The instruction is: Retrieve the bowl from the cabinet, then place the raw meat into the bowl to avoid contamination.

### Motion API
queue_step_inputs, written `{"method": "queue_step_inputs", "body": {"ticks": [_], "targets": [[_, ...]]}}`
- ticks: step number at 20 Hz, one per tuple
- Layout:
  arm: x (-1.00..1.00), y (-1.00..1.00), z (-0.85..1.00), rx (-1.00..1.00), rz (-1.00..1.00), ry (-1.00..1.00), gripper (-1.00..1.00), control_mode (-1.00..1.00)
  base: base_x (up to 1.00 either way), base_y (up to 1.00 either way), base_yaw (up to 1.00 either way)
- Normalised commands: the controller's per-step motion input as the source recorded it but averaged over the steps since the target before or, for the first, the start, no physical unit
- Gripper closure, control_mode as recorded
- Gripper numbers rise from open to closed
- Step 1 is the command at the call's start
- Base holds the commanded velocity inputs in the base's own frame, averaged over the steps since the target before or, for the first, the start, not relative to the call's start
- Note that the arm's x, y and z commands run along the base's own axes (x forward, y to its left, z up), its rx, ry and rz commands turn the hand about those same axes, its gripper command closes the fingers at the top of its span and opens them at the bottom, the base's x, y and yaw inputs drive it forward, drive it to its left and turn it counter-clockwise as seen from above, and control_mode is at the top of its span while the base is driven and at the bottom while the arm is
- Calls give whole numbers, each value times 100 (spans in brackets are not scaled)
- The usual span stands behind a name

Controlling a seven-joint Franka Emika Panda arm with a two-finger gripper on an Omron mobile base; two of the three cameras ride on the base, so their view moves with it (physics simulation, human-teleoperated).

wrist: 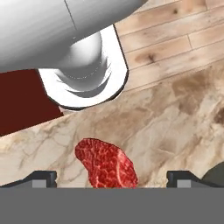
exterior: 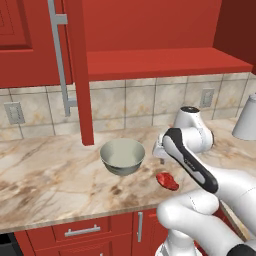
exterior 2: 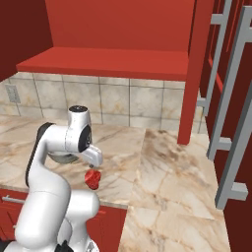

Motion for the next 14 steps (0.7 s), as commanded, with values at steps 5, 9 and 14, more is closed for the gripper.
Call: {"method": "queue_step_inputs", "body": {"ticks": [5,9,14], "targets": [[-36,-10,-30,-14,33,0,-100,-100,0,0,0],[-29,-28,-40,-5,32,-2,-100,-100,0,0,0],[10,-9,-8,0,28,-1,-100,-100,0,0,0]]}}
